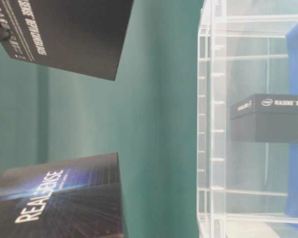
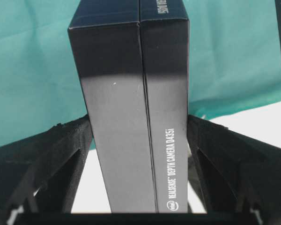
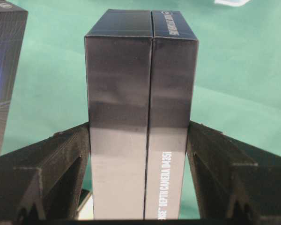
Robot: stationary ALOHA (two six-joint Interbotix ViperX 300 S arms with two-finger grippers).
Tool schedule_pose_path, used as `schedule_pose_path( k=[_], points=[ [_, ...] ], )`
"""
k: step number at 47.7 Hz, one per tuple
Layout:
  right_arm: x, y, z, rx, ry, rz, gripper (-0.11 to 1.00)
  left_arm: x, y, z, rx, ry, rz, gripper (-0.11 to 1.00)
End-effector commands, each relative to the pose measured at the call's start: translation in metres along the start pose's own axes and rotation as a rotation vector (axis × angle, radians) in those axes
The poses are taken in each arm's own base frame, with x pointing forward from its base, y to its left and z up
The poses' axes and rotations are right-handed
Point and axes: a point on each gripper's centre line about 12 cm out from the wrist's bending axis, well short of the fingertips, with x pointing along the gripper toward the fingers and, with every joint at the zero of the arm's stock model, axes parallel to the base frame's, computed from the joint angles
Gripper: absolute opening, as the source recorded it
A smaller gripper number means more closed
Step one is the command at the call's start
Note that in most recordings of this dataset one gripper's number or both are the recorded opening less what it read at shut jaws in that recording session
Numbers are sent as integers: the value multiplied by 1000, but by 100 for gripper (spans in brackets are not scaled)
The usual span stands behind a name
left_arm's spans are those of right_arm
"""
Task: Take the box out of the case with both arms.
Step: 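Carry both held boxes toward the front of the table, then lower both boxes onto the table and open both grippers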
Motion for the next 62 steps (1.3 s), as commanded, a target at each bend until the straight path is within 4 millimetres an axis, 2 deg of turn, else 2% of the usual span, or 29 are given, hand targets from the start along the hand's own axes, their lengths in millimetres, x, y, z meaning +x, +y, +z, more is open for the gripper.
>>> schedule_pose_path(
  k=[1, 17, 23, 29, 37, 46, 55, 62],
  points=[
    [-13, 0, 5, 14, 7, 41, 67, -13, 3, 3, -9, -3, -38, 66],
    [-13, 0, 5, 11, 7, 41, 67, -13, 3, 4, -13, -3, -38, 66],
    [-8, 1, 2, 4, 2, 25, 67, -8, 2, 3, -14, -4, -26, 66],
    [15, 2, -9, -17, -7, -33, 67, 13, 2, -3, 0, -7, 11, 66],
    [55, 3, -30, -53, 0, -81, 67, 56, 0, -15, -32, -2, -17, 66],
    [100, -1, -48, -29, 0, -101, 67, 99, 14, -29, -89, 7, -25, 66],
    [136, -12, -60, 8, 10, -89, 67, 125, 30, -34, -126, 9, -8, 66],
    [153, -18, -67, 31, 25, -79, 67, 138, 36, -35, -128, 7, 9, 66]
  ],
)
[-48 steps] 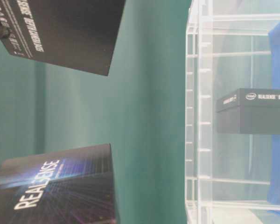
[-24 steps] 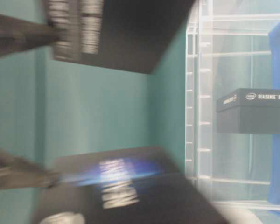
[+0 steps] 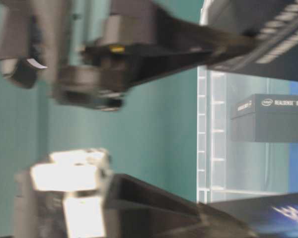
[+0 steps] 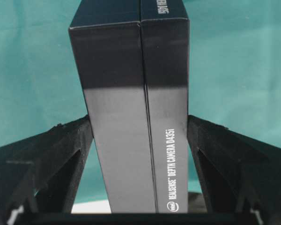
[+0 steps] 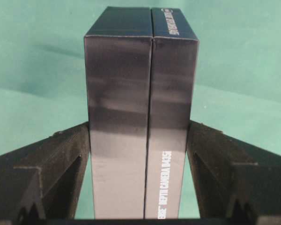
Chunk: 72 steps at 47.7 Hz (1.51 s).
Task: Take the box out of the case with both arms.
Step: 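Lower both boxes onto the table and open both grippers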
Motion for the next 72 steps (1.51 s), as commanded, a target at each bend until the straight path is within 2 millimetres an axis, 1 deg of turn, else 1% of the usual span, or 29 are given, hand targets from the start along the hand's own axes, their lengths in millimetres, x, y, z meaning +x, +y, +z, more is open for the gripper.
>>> schedule_pose_path(
  k=[1, 5, 11, 17, 23, 34, 43, 46, 48, 51, 53, 56, 57, 60, 62, 72],
  points=[
    [-3, -1, 0, 14, 17, 35, 67, -14, 2, 2, -9, 9, -45, 66],
    [6, -5, -3, 23, 25, 30, 67, -4, 4, 1, -17, 13, -26, 66],
    [19, -9, -9, 32, 51, 35, 67, 8, 1, -1, -22, 24, -52, 66],
    [23, -10, -11, 38, 67, 50, 67, 22, 1, -4, -30, 55, -69, 66],
    [23, -10, -12, 38, 71, 55, 67, 30, 4, -8, -44, 92, -71, 66],
    [24, -10, -12, 39, 72, 53, 67, 31, 5, -6, -41, 98, -79, 66],
    [23, -9, -12, 32, 75, 58, 67, 33, 7, -4, 7, 97, -79, 66],
    [23, -9, -12, 30, 75, 60, 73, 33, 5, -3, 14, 98, -93, 66],
    [23, -9, -12, 26, 73, 61, 83, 34, 4, -3, 15, 101, -107, 66],
    [23, -9, -12, 24, 73, 61, 92, 34, 3, -2, 15, 104, -122, 66],
    [23, -9, -12, 24, 73, 61, 94, 35, 4, -2, 15, 105, -123, 66],
    [23, -9, -12, 25, 74, 60, 94, 36, 4, -2, 13, 104, -120, 66],
    [24, -9, -12, 26, 73, 60, 93, 36, 4, -2, 13, 104, -121, 68],
    [23, -9, -12, 26, 72, 60, 93, 35, 4, -2, 12, 105, -121, 81],
    [23, -9, -11, 27, 72, 59, 93, 36, 4, -2, 11, 106, -120, 86],
    [22, -8, -11, 30, 74, 63, 93, 35, 6, -2, 14, 101, -108, 83]
  ],
)
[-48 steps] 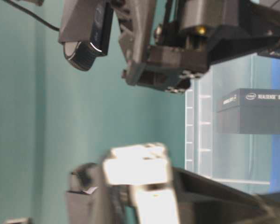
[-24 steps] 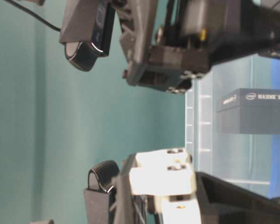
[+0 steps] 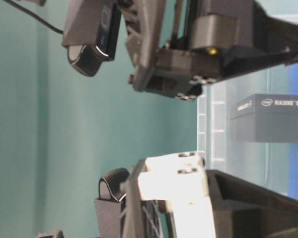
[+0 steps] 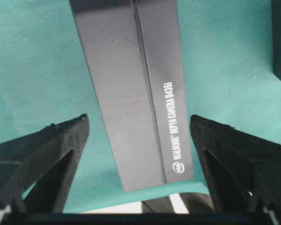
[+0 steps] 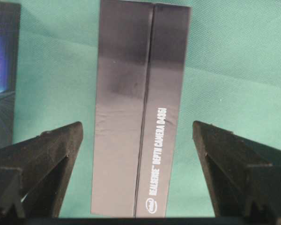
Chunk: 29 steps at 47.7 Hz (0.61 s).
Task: Take the box out of the case with both arms.
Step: 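Lower both boxes onto the table and open both grippers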
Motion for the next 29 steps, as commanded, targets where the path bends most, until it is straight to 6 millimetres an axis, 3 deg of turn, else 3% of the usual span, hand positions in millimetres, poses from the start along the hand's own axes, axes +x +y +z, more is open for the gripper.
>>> schedule_pose_path(
  k=[1, 11, 18, 29],
  points=[
    [-11, 4, 3, 11, 11, 32, 93, -17, -3, 1, -5, 8, -40, 83],
    [-14, 5, 4, 14, 14, 40, 93, -21, -6, 2, -11, 11, -52, 83],
    [-27, 9, 6, 20, 26, 69, 93, -31, -11, 2, -11, 12, -61, 83],
    [-58, 10, 18, 28, 16, 81, 92, -66, -18, 0, 1, -14, -13, 83]
  ],
)
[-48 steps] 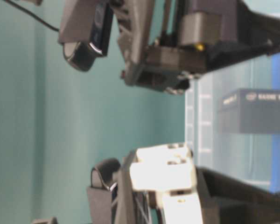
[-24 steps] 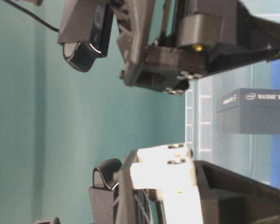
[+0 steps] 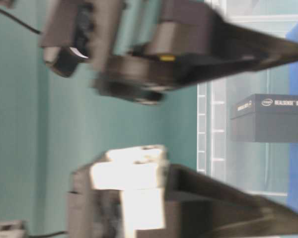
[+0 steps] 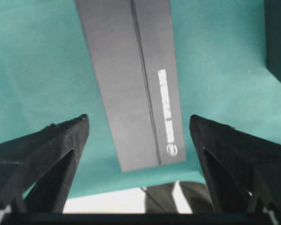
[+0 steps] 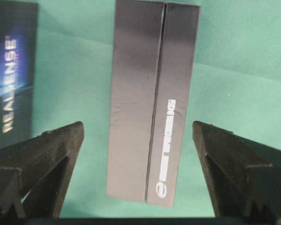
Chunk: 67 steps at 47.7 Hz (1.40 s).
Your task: Take the box out of the case with both arms.
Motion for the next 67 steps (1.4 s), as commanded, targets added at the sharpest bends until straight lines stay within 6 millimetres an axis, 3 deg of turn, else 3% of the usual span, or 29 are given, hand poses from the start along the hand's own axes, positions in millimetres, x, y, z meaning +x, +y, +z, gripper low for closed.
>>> schedule_pose_path(
  k=[1, 13, 25, 52, 67],
  points=[
    [-33, 4, 10, 16, 11, 51, 92, -40, -7, 0, 5, -2, -49, 83],
    [-81, 11, 30, -36, -21, 77, 92, -99, -18, 7, 47, -28, -77, 83],
    [-121, 14, 48, -93, -45, 64, 92, -139, -21, 12, 62, -43, -63, 83],
    [-124, 11, 51, -131, -40, 35, 92, -142, -15, 15, 82, -68, -44, 83],
    [-128, -27, 56, -139, -7, -71, 92, -152, 21, 11, 42, -61, -24, 83]
  ],
)
